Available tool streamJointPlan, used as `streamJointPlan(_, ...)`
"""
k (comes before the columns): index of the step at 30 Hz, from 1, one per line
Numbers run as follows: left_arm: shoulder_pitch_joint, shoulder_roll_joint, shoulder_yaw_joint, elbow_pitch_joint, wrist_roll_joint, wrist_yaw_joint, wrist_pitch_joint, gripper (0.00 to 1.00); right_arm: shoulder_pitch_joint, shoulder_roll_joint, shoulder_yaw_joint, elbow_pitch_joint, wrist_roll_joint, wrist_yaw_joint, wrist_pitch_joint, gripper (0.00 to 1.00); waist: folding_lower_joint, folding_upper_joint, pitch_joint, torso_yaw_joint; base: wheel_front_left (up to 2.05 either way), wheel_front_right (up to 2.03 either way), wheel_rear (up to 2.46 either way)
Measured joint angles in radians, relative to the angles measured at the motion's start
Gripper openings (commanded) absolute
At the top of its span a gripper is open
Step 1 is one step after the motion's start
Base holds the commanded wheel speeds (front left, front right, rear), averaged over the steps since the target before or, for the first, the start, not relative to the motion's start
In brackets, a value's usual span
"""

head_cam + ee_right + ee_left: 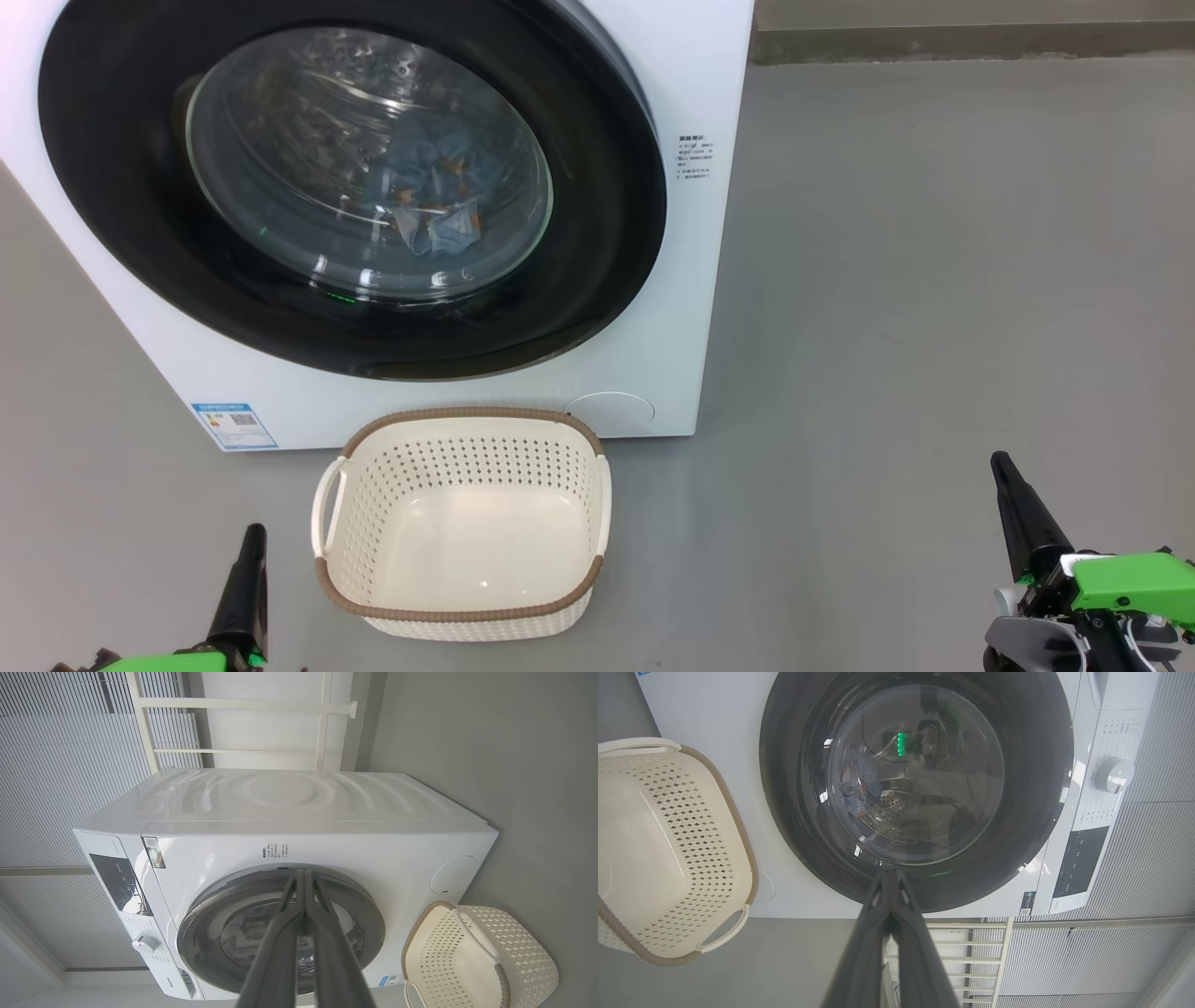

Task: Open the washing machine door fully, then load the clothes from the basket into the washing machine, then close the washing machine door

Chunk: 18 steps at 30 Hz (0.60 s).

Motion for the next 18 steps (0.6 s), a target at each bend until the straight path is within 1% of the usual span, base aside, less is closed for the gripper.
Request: streamJointPlan(18,0.0,0.0,0.0,0.0,0.0,0.0,0.0,0.0,0.0,0.0,0.0,0.0,0.0,0.0,0.0,0.0,0.0,0.0,0.0,0.0,0.0,0.0,0.0)
